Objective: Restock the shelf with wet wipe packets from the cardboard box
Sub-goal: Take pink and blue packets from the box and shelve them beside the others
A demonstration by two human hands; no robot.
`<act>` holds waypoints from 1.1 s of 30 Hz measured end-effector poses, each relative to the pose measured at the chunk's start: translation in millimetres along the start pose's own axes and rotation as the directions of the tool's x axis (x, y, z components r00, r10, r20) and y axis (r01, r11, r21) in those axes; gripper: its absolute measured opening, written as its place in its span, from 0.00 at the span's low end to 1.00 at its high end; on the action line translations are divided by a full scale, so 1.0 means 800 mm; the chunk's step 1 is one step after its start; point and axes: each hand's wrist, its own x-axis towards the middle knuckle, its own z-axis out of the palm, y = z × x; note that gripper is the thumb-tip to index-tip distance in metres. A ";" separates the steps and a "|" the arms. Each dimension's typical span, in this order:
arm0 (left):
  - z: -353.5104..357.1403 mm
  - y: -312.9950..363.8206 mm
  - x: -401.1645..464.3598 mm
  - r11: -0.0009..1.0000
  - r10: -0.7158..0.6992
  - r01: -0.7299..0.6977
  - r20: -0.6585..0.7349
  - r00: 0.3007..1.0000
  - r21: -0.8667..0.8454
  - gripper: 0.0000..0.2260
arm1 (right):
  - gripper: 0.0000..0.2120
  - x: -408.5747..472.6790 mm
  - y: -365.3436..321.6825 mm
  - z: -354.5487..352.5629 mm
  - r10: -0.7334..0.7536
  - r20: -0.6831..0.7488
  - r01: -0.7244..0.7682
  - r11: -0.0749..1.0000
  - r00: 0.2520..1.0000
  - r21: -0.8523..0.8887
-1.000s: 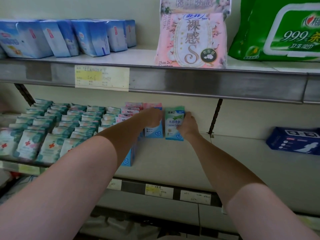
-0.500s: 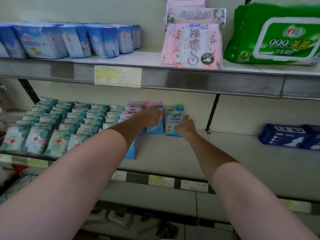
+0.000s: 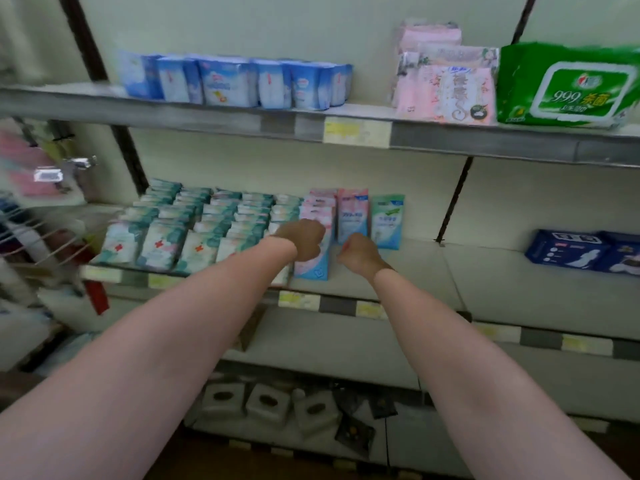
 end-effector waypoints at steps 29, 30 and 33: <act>0.251 -0.444 -0.561 0.527 -0.756 0.828 0.339 0.560 -0.193 0.10 | 0.07 -0.289 -0.370 0.554 -0.359 0.758 0.561 0.828 0.545 -0.011; 0.259 -0.461 -0.572 0.502 -0.768 0.843 0.348 0.538 -0.194 0.06 | 0.08 -0.289 -0.380 0.574 -0.355 0.781 0.574 0.819 0.514 -0.005; 0.274 -0.507 -0.594 0.448 -0.780 0.876 0.402 0.481 -0.179 0.04 | 0.06 -0.285 -0.410 0.631 -0.356 0.814 0.594 0.804 0.459 0.016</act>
